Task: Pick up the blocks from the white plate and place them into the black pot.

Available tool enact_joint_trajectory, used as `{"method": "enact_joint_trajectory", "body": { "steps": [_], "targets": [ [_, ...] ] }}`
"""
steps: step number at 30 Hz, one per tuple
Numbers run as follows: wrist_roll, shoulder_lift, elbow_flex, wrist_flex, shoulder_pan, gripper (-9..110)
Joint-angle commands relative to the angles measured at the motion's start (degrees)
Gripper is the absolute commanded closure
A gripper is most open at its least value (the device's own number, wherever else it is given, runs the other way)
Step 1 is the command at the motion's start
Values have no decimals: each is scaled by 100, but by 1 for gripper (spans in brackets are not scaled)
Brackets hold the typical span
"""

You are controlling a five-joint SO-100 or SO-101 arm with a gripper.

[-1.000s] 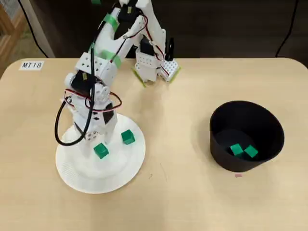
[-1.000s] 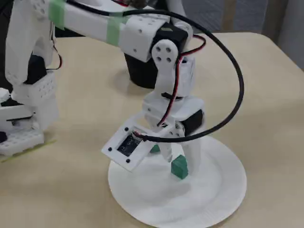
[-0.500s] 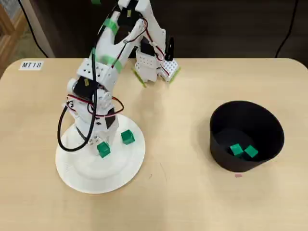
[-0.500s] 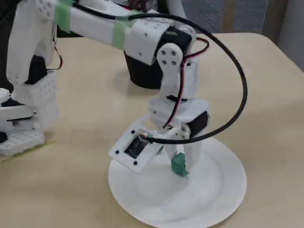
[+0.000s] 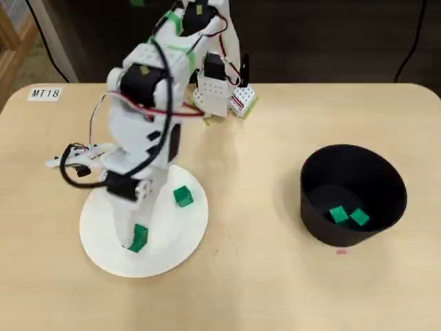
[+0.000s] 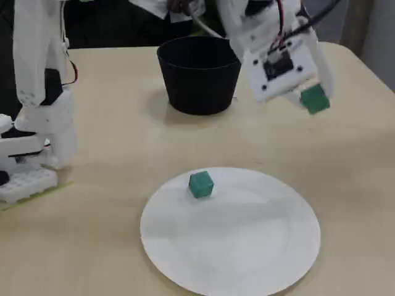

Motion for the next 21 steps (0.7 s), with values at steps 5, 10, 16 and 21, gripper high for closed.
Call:
{"method": "enact_joint_trajectory", "body": {
  "steps": [5, 10, 16, 21],
  "targets": [
    [-158, 1345, -158, 308, -1670, 104],
    [-44, 2109, 826, 281, -3006, 104],
    [44, 2443, 2145, 70, -4359, 104],
    [299, 2874, 3445, -932, -4860, 104]
  ]
}}
